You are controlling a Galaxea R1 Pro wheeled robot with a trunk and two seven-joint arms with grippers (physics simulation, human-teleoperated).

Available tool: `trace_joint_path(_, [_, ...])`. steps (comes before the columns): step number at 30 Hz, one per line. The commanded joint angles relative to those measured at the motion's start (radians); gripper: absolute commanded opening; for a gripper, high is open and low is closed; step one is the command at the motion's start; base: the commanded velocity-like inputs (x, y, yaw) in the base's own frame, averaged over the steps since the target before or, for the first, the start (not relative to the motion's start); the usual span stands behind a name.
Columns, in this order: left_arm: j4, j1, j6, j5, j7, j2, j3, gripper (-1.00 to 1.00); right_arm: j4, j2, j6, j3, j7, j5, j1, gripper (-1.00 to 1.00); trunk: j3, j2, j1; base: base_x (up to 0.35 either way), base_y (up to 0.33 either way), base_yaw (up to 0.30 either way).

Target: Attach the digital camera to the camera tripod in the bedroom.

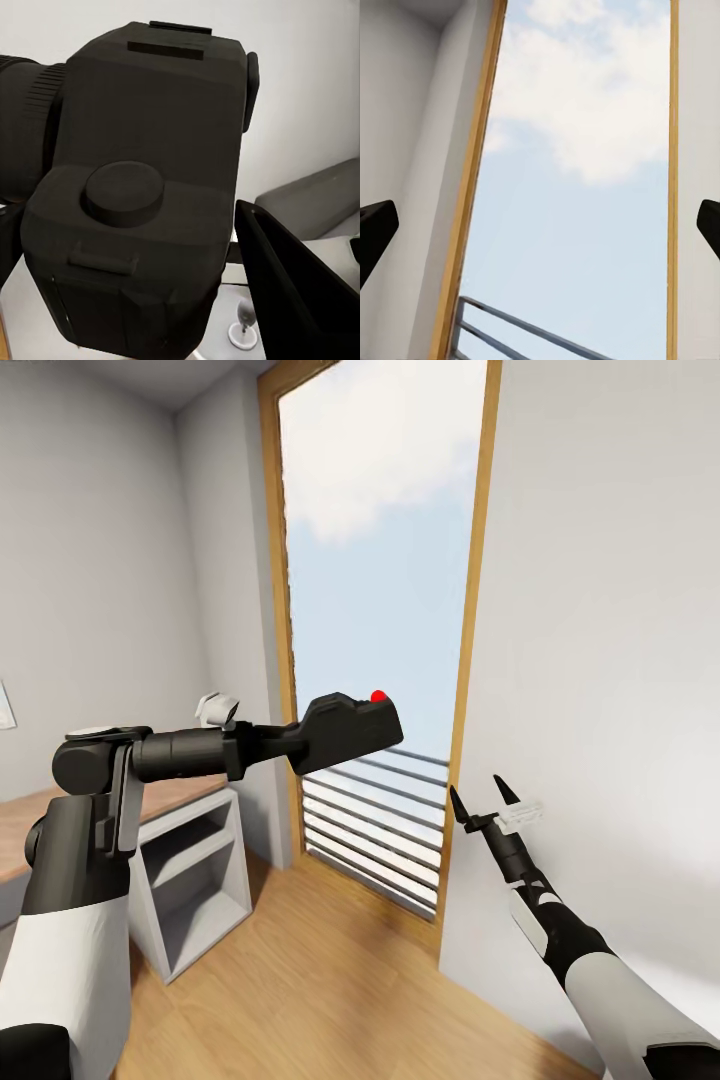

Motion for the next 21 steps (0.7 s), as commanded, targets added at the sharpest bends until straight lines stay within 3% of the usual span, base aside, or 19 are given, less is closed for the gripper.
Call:
trace_joint_path(1, [0.000, -0.001, 0.010, -0.003, -0.007, 0.000, 0.000, -1.00, 0.001, -0.001, -0.003, 0.006, 0.003, -0.011, -0.001, 1.00, 0.002, 0.006, -0.004, 0.000, 0.000, 0.000])
trace_joint_path(21, [0.000, -0.001, 0.010, -0.003, -0.005, 0.000, 0.000, -1.00, 0.001, -0.002, -0.003, 0.006, 0.003, -0.011, -0.001, 1.00, 0.065, 0.146, -0.081, 0.000, 0.000, 0.000])
